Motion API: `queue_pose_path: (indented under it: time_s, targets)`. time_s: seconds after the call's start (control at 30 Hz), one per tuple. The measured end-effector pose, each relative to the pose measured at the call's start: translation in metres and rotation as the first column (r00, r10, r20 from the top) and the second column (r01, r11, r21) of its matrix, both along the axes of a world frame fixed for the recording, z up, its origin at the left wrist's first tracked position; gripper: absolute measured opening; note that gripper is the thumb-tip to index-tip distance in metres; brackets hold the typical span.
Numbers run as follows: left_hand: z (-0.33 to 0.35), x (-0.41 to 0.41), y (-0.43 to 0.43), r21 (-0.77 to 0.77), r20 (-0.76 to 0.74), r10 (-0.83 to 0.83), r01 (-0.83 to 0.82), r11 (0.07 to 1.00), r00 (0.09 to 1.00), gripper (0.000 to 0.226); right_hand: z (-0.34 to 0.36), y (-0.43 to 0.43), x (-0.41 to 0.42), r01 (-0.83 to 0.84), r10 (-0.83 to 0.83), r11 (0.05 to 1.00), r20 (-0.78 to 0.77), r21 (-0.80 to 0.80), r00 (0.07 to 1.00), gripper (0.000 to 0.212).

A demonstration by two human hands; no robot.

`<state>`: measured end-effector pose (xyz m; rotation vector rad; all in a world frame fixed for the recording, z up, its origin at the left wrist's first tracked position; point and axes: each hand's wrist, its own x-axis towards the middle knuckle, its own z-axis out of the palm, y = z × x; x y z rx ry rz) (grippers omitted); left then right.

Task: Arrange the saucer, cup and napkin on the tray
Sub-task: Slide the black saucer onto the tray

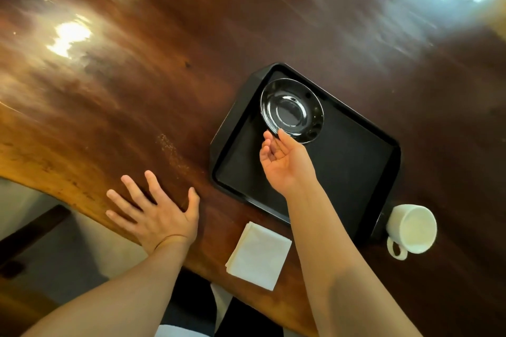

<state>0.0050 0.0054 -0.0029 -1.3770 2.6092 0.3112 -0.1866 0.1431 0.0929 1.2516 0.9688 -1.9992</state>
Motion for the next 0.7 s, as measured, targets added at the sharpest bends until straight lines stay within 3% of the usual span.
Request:
queue_pose_path:
  time_s: [0.17,0.4,0.7]
  targets:
    - [0.0,0.001,0.0,-0.008,-0.009,-0.011,0.011,1.0,1.0,0.093,-0.013,-0.002,-0.004,-0.026,0.026,0.999,-0.006,0.042,1.0,0.036]
    - [-0.001,0.0,0.0,-0.018,-0.003,-0.009,0.009,1.0,1.0,0.094,-0.025,-0.004,-0.012,-0.234,0.235,0.954,0.017,0.188,0.972,0.027]
    - [-0.005,0.001,0.001,-0.032,-0.015,-0.013,0.013,0.999,1.0,0.093,-0.028,0.001,0.002,-0.28,0.294,0.932,-0.028,0.232,0.955,0.031]
